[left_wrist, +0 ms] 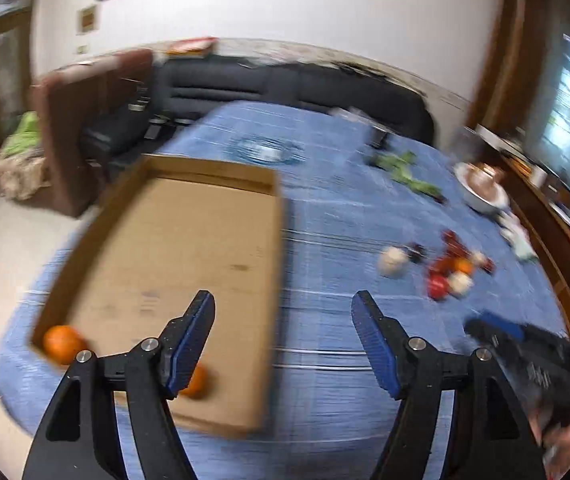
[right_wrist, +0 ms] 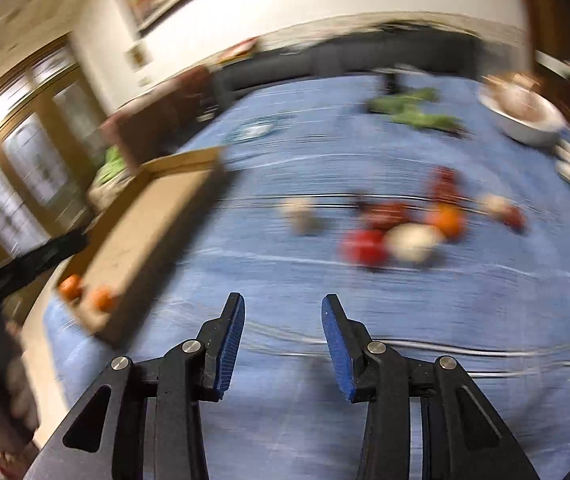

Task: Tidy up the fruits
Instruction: 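Return both grippers to the remaining fruits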

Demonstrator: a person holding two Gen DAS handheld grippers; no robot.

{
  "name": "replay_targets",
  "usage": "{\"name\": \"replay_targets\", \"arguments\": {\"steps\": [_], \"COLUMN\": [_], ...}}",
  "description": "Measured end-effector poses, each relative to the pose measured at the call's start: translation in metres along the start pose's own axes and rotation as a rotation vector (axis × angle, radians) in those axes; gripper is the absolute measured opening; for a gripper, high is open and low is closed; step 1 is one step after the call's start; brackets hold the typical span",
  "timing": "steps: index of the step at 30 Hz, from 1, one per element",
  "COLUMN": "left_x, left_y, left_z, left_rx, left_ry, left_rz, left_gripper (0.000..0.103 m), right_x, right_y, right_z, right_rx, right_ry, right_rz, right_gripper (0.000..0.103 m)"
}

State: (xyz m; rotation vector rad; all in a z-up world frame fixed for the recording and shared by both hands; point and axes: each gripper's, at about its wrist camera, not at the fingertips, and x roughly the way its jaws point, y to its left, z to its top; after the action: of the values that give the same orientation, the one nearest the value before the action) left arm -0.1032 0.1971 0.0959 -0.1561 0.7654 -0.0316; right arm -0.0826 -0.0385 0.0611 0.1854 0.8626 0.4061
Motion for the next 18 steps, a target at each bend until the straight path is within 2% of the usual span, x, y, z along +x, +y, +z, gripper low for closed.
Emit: {"name": "replay_targets", "arguments": {"steps": [1,4,7,12,18], "left_x": [0.010,0.031,0.046,0.072,0.119], "left_y": [-0.012,-0.035,-0.054,-0.066,-0.069], "left_z": [0.001,0.006,0.011,0.024,0.036], "left_rx": [0.011,0.021,0.036,0.024,-0.049], "left_ry": [0.027,0.077,0.082,0.076,0.111], "left_rz": [-0.040,-0.095,-0.116,-0.139,-0.197], "left_gripper": [0.071,0.071,0.071,0.071,0.070], "right_x": [-0.002,-0.005,-0.006,0.006,0.030], "right_y": [-0.016,-0.055,-0.073,-0.079,-0.075], "right_z": [0.002,0.012,0.023,0.039,0.043], "right_rx": [0.033,0.104,0.129,0.111,0.068], "right_ry": [-0.001,-0.014,-0.042,-0.055,-0.039], "right_rz": [-0.020,-0.081,-0.109,-0.105,-0.096], "right_gripper": [0.044,0.044,0.044,0.044,0.043]}}
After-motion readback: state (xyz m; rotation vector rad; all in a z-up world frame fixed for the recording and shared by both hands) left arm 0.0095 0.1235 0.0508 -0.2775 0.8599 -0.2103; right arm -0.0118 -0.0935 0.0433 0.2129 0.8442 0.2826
